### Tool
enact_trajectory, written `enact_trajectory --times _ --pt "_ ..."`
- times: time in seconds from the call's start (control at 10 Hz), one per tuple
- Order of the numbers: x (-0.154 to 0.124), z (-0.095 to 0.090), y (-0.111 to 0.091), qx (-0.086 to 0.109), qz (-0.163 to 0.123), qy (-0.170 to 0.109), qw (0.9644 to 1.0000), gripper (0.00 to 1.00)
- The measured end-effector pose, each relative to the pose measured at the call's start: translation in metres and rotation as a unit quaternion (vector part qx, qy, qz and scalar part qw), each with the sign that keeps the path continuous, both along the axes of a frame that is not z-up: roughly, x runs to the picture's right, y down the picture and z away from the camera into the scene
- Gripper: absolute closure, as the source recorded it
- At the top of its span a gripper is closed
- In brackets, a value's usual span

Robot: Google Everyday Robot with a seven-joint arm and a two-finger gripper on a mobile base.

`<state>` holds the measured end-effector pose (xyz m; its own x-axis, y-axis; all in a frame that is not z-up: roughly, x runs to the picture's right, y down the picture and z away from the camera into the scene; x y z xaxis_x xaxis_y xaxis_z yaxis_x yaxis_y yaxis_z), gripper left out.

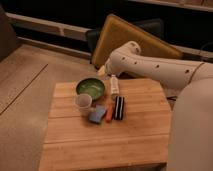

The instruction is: Drag the ceramic bowl in a circle

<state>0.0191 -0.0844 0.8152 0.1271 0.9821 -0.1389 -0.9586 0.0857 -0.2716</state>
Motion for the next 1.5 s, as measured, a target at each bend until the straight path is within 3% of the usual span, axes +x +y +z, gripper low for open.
enact_trajectory --times 0.5,0.9,1.0,1.2,1.5 --pt "-0.022 0.051 0.02 -0.063 0.014 -0.039 0.9972 0.35" --pt "-0.013 0.12 0.058 -0.146 0.03 -0.029 0.9884 0.35" --pt "-0.013 0.13 0.062 -0.158 0.03 -0.027 0.9866 0.35" --pt "-0.03 0.148 0.057 -0.165 0.018 -0.051 0.9848 0.35" --pt "-0.049 0.149 0.035 -0.144 -0.004 -0.088 0.9856 0.35"
